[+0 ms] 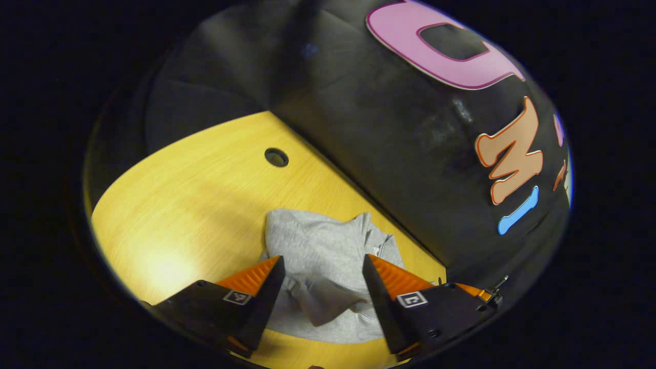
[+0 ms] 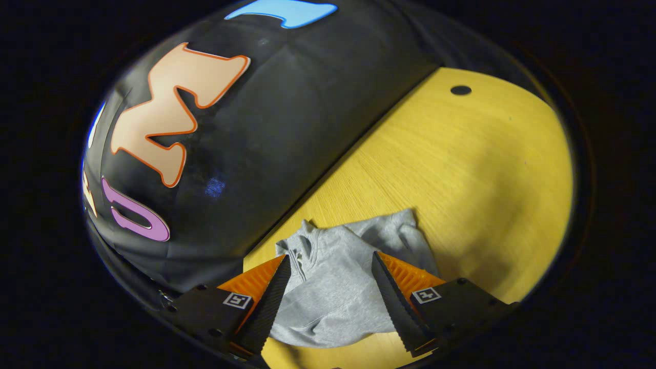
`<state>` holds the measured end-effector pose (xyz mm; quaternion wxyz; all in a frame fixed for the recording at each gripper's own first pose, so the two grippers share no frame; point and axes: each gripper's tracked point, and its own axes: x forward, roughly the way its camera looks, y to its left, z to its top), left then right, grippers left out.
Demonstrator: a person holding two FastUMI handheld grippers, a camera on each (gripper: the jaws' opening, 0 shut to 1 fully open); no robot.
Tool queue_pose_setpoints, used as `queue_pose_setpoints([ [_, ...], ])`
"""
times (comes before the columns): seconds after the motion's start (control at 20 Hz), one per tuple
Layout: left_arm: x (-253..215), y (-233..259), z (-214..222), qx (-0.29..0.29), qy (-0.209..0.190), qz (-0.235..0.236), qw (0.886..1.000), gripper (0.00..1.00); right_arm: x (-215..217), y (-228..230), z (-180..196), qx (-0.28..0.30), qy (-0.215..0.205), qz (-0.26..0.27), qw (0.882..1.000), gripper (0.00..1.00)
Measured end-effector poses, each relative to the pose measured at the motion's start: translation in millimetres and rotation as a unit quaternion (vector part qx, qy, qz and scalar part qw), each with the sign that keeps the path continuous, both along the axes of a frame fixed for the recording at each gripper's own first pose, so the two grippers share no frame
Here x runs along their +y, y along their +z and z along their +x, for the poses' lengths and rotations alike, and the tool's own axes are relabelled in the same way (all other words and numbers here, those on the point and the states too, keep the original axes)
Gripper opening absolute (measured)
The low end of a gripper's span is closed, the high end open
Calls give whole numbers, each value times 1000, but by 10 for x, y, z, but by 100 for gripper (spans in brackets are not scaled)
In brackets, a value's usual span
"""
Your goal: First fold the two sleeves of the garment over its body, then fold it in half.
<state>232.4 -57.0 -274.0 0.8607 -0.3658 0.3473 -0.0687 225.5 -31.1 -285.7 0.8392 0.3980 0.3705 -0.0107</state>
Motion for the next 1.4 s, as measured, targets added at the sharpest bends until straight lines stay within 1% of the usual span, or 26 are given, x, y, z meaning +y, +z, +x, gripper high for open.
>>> queue_pose_setpoints([
  [0.05, 30, 37, 49, -17, 4, 19, 1000, 95, -13, 80, 8, -14, 6, -16, 1000, 98],
  [0.2, 162, 230, -21, -39, 0, 94, 995, 96, -35, 295, -113, -55, 33, -67, 996, 98],
  [0.25, 212, 302, -49, -49, 3, 118, 992, 96, -44, 359, -180, -70, 45, -90, 992, 98],
  [0.35, 272, 477, -102, -83, 12, 163, 983, 96, -90, 517, -316, -105, 68, -144, 982, 98],
  [0.5, 341, 774, -293, -129, 16, 229, 965, 96, -174, 784, -557, -154, 88, -215, 960, 98],
  [0.55, 344, 857, -379, -139, 17, 250, 958, 96, -197, 885, -605, -171, 84, -233, 954, 98],
  [0.6, 340, 931, -471, -151, 17, 270, 951, 96, -220, 1008, -650, -191, 77, -245, 947, 98],
  [0.65, 337, 1026, -572, -165, 17, 289, 943, 95, -246, 1117, -727, -207, 71, -254, 942, 93],
  [0.7, 317, 1105, -648, -179, 17, 308, 934, 95, -276, 1220, -805, -223, 67, -261, 937, 98],
  [0.8, 281, 1260, -862, -196, 12, 340, 920, 95, -310, 1359, -950, -248, 67, -283, 924, 98],
  [0.9, 265, 1419, -1063, -214, 13, 357, 909, 95, -357, 1445, -1082, -269, 71, -318, 906, 98],
  [0.95, 249, 1493, -1142, -224, 17, 361, 905, 95, -299, 1488, -1177, -280, 77, -328, 899, 98],
  [1.0, 224, 1538, -1195, -229, 20, 363, 903, 96, -251, 1532, -1252, -289, 82, -333, 894, 98],
  [1.05, 201, 1577, -1236, -232, 19, 366, 901, 95, -191, 1545, -1323, -298, 87, -337, 889, 94],
  [1.1, 194, 1607, -1288, -233, 20, 369, 899, 95, -150, 1564, -1373, -303, 90, -340, 885, 98],
  [1.25, 105, 1632, -1352, -232, 5, 372, 899, 96, -102, 1594, -1417, -312, 88, -348, 879, 98],
  [1.3, 71, 1656, -1367, -235, -1, 371, 898, 96, -87, 1619, -1405, -316, 86, -346, 879, 95],
  [1.35, 41, 1712, -1383, -240, -5, 369, 898, 95, -68, 1636, -1398, -320, 83, -343, 879, 98],
  [1.4, 24, 1757, -1412, -246, -6, 368, 897, 96, -69, 1670, -1385, -323, 79, -342, 879, 98],
])
